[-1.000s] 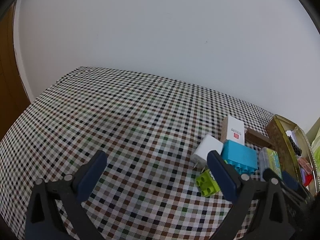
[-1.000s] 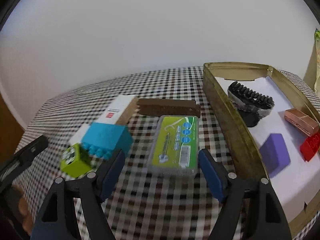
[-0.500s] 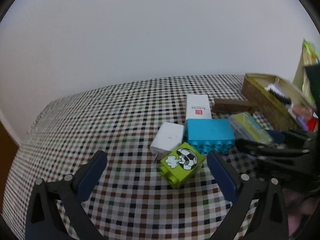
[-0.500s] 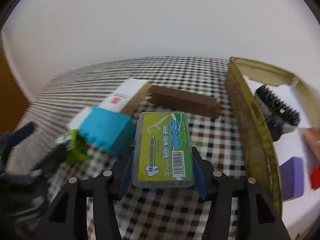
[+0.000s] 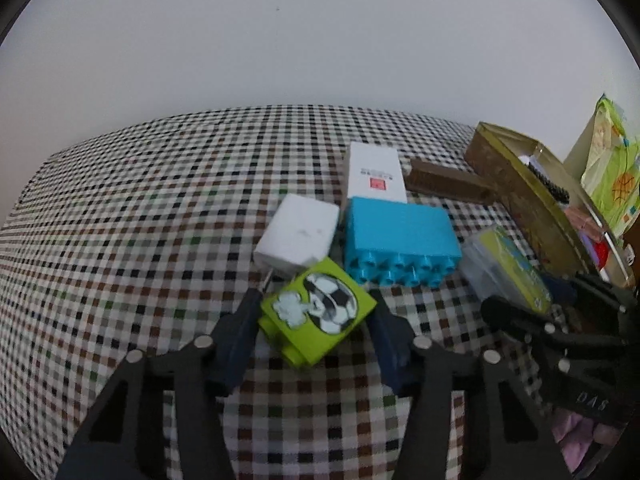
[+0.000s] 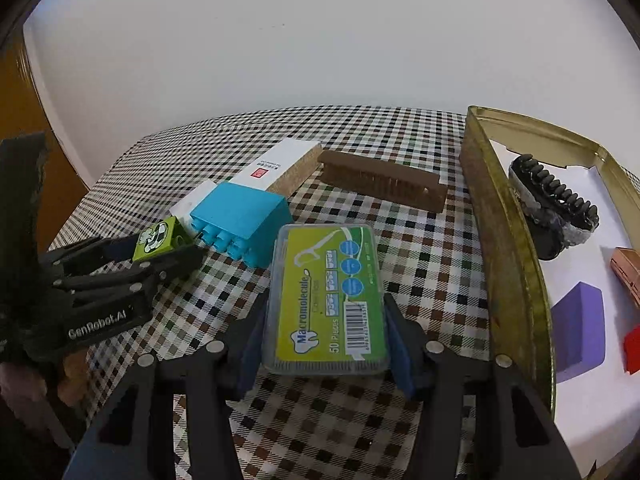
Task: Organize rigid objects
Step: 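Grasp the green soccer-print brick with the left gripper while the right grasps the floss case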
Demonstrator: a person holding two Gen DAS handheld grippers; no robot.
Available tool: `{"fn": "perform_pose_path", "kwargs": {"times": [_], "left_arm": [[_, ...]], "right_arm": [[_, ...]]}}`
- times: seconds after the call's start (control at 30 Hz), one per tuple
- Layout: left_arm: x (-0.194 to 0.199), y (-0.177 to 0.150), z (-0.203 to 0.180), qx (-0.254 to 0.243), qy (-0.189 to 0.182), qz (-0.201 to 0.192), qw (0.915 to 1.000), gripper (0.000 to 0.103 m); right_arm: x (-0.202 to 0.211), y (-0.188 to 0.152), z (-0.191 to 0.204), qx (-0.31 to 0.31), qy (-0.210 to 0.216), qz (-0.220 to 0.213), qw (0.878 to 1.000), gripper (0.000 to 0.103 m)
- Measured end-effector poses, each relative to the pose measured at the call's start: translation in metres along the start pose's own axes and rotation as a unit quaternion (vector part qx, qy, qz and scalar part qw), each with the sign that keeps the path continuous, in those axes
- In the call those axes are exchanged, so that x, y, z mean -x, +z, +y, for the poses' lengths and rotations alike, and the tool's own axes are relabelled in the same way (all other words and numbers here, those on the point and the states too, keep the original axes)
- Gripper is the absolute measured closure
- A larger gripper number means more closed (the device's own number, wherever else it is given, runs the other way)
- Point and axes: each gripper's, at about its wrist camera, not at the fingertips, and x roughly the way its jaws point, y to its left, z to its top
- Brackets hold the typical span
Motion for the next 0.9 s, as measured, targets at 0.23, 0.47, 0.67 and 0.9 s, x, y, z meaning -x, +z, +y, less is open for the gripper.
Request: {"fn": "perform_pose_path", "kwargs": {"times": [0.23, 0.47, 0.67, 0.9], "left_arm": [[0.017, -0.022, -0.002, 0.003, 0.031, 0.001, 0.9995, 0.050], [0.021, -0.022, 0.014, 0.052, 0.012, -0.004, 0.9986, 0.023], [0.025, -0.023, 0.028, 0.104, 0.060, -0.007, 0.9927, 0.024], [0.040, -0.039, 0.043, 0.132, 0.079, -0.018, 0.9880, 0.054]], "right_arm": [[0.000, -0.002, 0.005, 0.003, -0.003, 0.001, 1.000, 0.047], [0.001, 0.003, -0.001, 0.003, 0.001, 0.001, 1.000, 0.046], [0.004, 0.001, -0.002, 0.002, 0.003, 0.001, 1.000, 0.046], [0.004, 0.001, -0.002, 0.006, 0.000, 0.001, 1.000, 0.047]]}}
